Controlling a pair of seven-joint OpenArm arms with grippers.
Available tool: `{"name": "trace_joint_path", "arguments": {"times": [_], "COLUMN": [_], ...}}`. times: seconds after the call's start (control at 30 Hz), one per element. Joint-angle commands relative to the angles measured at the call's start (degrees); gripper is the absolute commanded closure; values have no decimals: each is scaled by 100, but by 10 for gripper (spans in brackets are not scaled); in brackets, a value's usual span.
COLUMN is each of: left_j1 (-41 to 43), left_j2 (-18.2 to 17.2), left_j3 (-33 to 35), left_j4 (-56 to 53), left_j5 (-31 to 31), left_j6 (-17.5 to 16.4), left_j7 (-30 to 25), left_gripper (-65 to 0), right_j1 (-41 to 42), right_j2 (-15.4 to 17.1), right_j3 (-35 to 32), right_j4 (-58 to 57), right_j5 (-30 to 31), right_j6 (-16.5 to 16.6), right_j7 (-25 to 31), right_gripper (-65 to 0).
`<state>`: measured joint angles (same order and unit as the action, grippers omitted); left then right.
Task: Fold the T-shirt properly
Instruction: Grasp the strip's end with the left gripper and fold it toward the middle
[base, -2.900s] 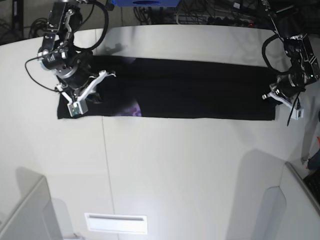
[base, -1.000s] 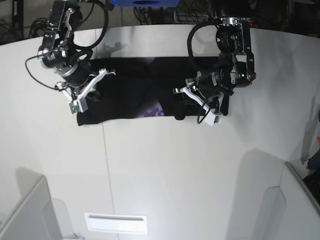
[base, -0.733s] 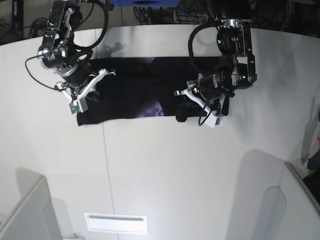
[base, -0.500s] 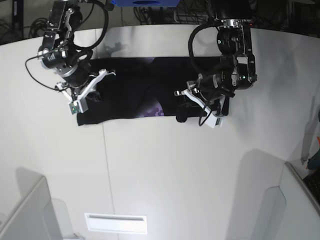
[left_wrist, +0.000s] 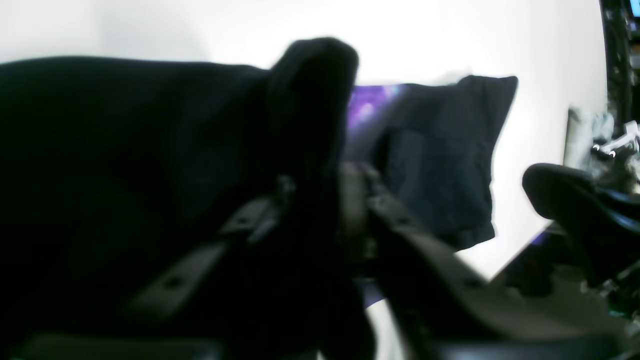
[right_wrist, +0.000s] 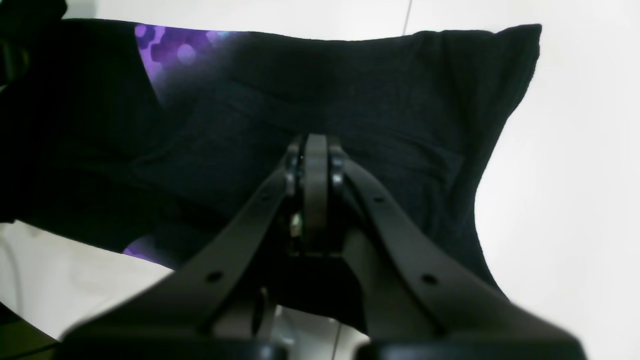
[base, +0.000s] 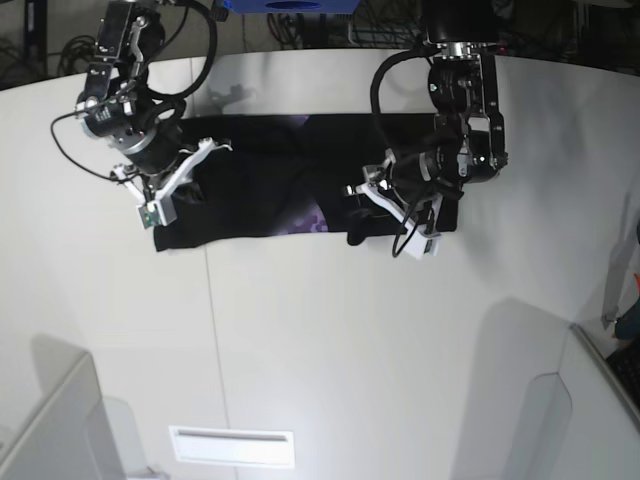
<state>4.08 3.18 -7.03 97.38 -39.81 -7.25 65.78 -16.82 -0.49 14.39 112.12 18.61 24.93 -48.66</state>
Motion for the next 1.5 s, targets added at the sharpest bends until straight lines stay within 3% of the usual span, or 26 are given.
{"name": "trace_joint_path", "arguments": {"times": [0.0,0.2,0.27,0.33,0.4,0.43,0.47,0.57,0.6,0.67,0.73,0.8,0.97,1.1,1.47], "left_j1": [-122,-245,-315,-324,-271,-245,-166,203,318,599,880,1109,1786,1962,1759], "left_j2": [20,82,170,187,161,29,-243,-903,-1149,-1597,-1966,-2195,-2292,-1940,-1606], "left_j3": [144,725,909,997,971,813,531,-585,-1042,-1737,-2176,-2581,-2853,-2880,-2414], "left_j4": [-20,-239,-239,-108,244,499,754,1070,1053,947,877,789,728,473,-143], "left_j5": [-137,-137,-146,-225,-559,-779,-1043,-1676,-1808,-1711,-1421,-999,399,1313,1550], "left_j6": [-18,-18,-18,-18,-18,-18,-18,-18,-18,-45,-53,-71,-1056,-1610,-1715], "left_j7": [-50,-77,-68,-68,-68,-59,-50,-50,-50,-50,-86,-94,-1140,-1642,-1668], "left_gripper": [-224,-489,-536,-540,-502,-451,-364,0,0,0,0,0,0,0,0], "right_j1": [60,51,51,51,60,95,139,341,429,614,772,948,1229,1247,1352], "right_j2": [18,18,27,27,27,18,18,54,71,265,467,651,906,854,774], "right_j3": [24,24,33,165,376,534,728,1194,1396,1756,2038,2170,1985,1985,1739], "right_j4": [98,98,98,107,107,116,116,98,98,2,-341,-904,-2223,-2231,-2820], "right_j5": [69,69,69,69,69,69,69,508,851,1572,2196,2565,2574,2574,2521], "right_j6": [8,8,8,8,8,8,8,26,26,149,386,448,492,501,492], "right_j7": [124,124,124,124,124,124,80,-632,-993,-1529,-1731,-1775,-1731,-1749,-1714], "right_gripper": [0,0,0,0,0,0,0,0,-42,-261,-449,-554,-569,-569,-566]}}
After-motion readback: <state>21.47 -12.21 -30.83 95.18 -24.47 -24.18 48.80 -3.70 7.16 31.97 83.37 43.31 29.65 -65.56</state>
